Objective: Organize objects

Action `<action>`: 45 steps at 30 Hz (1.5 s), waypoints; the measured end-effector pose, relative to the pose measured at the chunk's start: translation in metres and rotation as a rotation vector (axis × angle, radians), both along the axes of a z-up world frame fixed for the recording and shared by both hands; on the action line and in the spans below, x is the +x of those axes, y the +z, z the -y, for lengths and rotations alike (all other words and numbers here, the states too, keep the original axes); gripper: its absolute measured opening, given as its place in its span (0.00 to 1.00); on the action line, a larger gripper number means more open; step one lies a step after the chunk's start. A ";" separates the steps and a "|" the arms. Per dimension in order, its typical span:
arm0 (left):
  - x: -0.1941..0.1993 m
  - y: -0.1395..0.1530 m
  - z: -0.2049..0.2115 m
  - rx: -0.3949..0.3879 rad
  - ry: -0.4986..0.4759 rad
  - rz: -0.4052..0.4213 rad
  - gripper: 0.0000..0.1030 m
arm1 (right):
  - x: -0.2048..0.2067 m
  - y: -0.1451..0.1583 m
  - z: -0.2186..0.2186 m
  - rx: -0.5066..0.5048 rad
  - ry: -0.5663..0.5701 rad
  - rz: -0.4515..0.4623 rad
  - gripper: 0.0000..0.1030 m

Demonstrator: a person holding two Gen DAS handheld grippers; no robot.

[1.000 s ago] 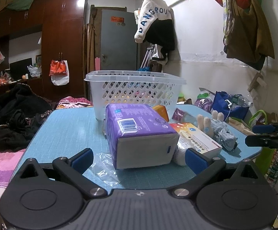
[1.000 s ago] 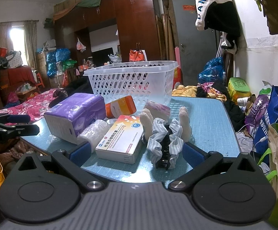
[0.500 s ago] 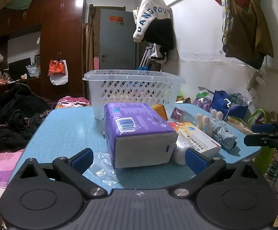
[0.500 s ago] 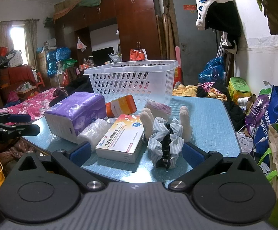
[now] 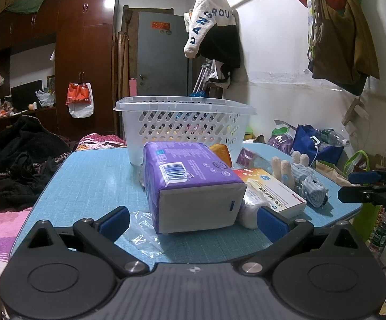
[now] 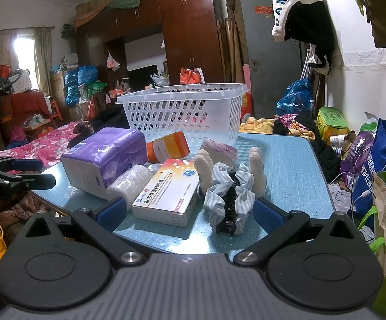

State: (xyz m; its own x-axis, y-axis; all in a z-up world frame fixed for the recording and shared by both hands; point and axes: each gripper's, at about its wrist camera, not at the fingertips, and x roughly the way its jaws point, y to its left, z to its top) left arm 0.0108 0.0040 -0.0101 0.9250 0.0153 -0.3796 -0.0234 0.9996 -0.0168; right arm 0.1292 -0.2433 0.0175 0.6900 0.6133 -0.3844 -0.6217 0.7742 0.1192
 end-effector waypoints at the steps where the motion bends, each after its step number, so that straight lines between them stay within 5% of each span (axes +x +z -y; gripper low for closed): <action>1: 0.000 0.000 0.000 0.000 0.000 0.000 0.99 | 0.000 0.000 0.000 0.000 0.000 -0.001 1.00; 34: 0.000 -0.001 0.003 0.007 -0.008 -0.007 0.99 | 0.003 -0.005 0.001 -0.011 -0.004 0.010 1.00; 45: -0.006 0.006 0.007 0.097 0.028 0.115 1.00 | -0.002 -0.009 0.010 0.052 -0.052 0.194 1.00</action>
